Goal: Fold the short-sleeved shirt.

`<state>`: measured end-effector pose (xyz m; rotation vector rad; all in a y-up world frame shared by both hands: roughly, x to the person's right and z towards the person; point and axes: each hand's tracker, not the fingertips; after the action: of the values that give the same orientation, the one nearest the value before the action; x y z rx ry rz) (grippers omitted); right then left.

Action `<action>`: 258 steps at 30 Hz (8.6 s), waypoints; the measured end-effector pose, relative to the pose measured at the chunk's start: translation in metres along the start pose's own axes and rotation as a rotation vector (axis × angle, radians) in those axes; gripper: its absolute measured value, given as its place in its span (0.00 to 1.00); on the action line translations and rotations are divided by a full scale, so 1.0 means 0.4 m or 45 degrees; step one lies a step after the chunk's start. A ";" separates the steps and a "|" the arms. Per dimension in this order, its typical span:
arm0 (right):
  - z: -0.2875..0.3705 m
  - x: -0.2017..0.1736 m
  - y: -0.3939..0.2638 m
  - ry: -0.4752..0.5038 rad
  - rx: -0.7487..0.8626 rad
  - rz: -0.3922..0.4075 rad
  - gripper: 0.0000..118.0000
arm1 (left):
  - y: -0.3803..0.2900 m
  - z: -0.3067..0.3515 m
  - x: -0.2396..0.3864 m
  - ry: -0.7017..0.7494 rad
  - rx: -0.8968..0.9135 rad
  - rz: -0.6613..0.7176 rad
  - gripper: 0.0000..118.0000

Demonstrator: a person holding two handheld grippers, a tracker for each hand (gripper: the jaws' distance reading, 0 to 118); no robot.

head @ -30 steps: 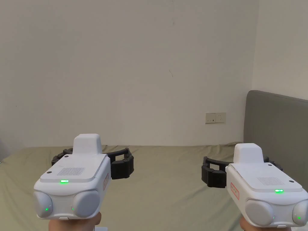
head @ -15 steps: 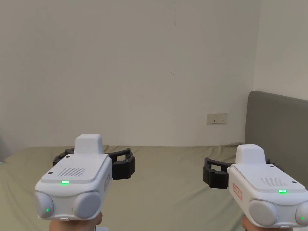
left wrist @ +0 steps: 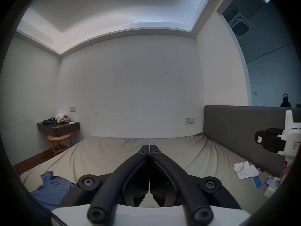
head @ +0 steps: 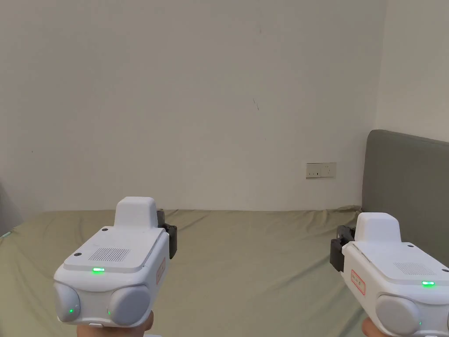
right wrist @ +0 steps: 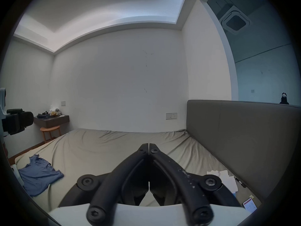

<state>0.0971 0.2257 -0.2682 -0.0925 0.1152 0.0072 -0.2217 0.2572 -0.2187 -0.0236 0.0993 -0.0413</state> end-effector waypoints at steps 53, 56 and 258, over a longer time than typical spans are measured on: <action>-0.426 -1.259 -0.333 1.165 -0.467 0.156 0.00 | -0.844 -0.253 -1.301 0.109 -1.416 0.394 0.00; -0.441 -1.255 -0.356 1.146 -0.492 0.172 0.00 | -0.847 -0.242 -1.283 0.094 -1.342 0.209 0.52; -1.011 0.293 -0.139 -0.191 -0.812 -0.112 0.06 | -0.296 -1.045 -0.290 0.065 -0.787 0.186 0.04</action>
<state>0.1681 0.1330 -0.6766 -0.7327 -0.0453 -0.0371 -0.3835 0.1348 -0.6200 -0.6330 0.1613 0.1362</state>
